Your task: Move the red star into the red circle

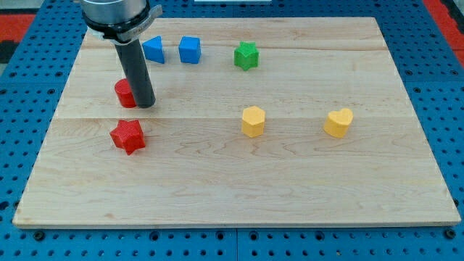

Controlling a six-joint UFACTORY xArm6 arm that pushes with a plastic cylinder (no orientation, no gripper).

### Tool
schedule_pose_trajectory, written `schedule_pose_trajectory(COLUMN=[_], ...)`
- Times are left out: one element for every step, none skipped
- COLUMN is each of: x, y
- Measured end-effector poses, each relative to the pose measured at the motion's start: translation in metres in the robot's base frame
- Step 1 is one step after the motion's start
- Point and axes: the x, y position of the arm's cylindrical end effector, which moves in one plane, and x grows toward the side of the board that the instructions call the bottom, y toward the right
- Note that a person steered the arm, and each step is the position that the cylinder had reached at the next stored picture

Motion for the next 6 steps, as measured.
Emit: schedule_pose_trajectory(x=[0.050, 0.093, 0.090, 0.066, 0.042, 0.015], y=[0.046, 0.042, -0.005, -0.043, -0.056, -0.039])
